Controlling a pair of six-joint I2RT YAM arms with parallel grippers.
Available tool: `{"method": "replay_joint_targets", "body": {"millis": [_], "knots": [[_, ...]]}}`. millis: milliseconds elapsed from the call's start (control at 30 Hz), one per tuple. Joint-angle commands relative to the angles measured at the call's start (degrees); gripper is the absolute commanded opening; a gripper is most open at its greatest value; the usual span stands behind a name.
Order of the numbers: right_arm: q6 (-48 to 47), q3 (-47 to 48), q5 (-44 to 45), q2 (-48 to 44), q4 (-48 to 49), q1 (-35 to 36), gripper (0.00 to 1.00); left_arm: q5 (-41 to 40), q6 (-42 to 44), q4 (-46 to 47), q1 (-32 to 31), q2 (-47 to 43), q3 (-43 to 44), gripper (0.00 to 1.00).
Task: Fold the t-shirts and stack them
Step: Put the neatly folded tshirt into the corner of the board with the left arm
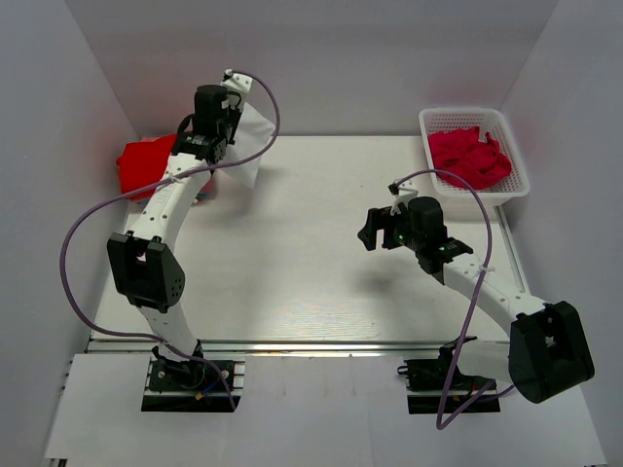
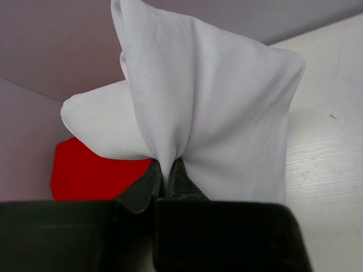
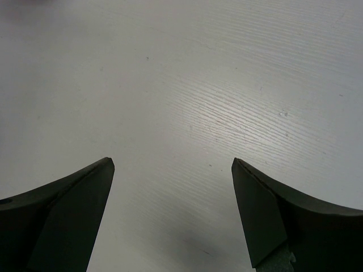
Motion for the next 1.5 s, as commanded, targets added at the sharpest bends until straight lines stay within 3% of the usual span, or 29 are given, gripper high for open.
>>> {"method": "replay_joint_targets", "body": {"millis": [0, 400, 933, 1267, 1467], "knots": [[-0.4, 2.7, 0.2, 0.1, 0.2, -0.1, 0.9, 0.7, 2.6, -1.3, 2.4, -0.1, 5.6, 0.0], [0.6, 7.8, -0.4, 5.1, -2.3, -0.1, 0.9, 4.5, 0.6, -3.7, 12.2, 5.7, 13.4, 0.0], [1.2, 12.3, -3.0, 10.0, -3.2, 0.1, 0.9, 11.1, -6.1, 1.3, 25.8, 12.0, 13.1, 0.0], [1.0, 14.3, -3.4, 11.6, -3.4, 0.0, 0.9, 16.0, -5.6, 2.7, 30.1, 16.0, 12.5, 0.0], [1.4, 14.4, -3.5, 12.4, -3.5, 0.1, 0.9, 14.2, -4.6, 5.4, 31.1, 17.7, 13.1, 0.0]]}}
